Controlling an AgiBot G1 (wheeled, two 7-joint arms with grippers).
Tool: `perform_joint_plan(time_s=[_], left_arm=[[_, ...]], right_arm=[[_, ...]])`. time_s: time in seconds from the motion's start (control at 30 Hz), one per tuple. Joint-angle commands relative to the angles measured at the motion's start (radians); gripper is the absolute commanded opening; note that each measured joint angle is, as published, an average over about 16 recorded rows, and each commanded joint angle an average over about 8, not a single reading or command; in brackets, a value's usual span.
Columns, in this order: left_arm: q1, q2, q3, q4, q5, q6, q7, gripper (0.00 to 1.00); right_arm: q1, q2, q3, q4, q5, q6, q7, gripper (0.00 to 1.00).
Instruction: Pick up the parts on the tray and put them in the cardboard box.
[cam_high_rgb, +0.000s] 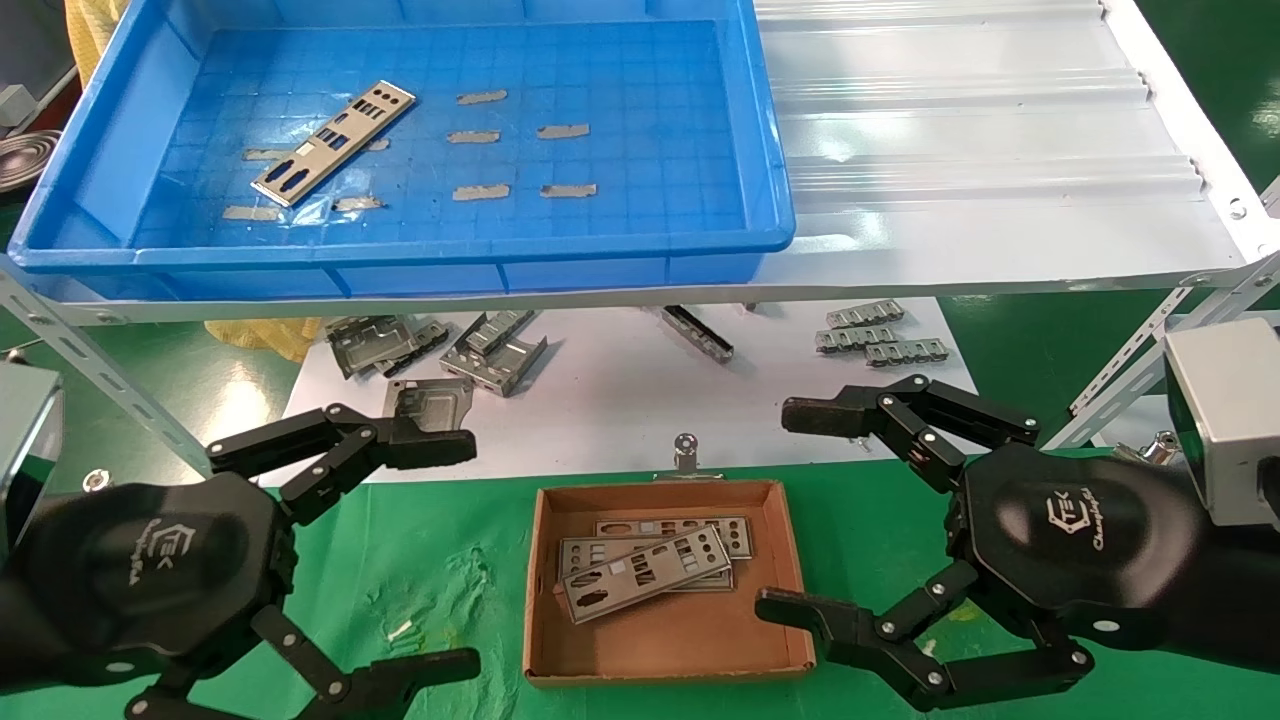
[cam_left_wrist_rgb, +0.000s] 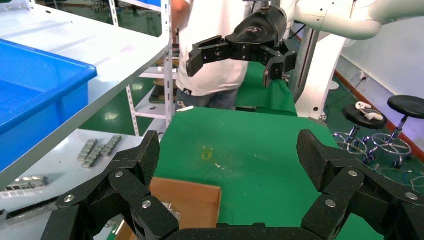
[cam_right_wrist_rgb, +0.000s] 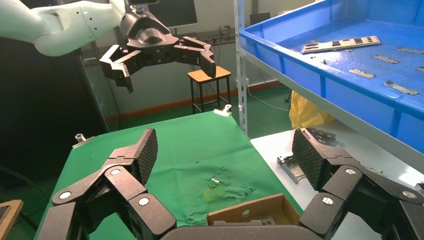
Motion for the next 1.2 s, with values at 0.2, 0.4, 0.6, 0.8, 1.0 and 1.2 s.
perform_joint_plan(time_s=[0.2, 0.4, 0.6, 0.8, 1.0, 1.2], left_arm=[[0.0, 0.0, 0.0, 0.0, 0.0, 0.0, 0.0, 1.0], [0.0, 0.0, 0.0, 0.0, 0.0, 0.0, 0.0, 1.0], [0.0, 0.0, 0.0, 0.0, 0.0, 0.0, 0.0, 1.0], [0.0, 0.0, 0.0, 0.0, 0.0, 0.0, 0.0, 1.0], [0.0, 0.0, 0.0, 0.0, 0.0, 0.0, 0.0, 1.0], [0.0, 0.0, 0.0, 0.0, 0.0, 0.0, 0.0, 1.0]], right_arm=[[0.0, 0.0, 0.0, 0.0, 0.0, 0.0, 0.0, 1.0], [0.0, 0.0, 0.0, 0.0, 0.0, 0.0, 0.0, 1.0], [0.0, 0.0, 0.0, 0.0, 0.0, 0.0, 0.0, 1.0], [0.0, 0.0, 0.0, 0.0, 0.0, 0.0, 0.0, 1.0], [0.0, 0.0, 0.0, 0.0, 0.0, 0.0, 0.0, 1.0], [0.0, 0.0, 0.0, 0.0, 0.0, 0.0, 0.0, 1.0]])
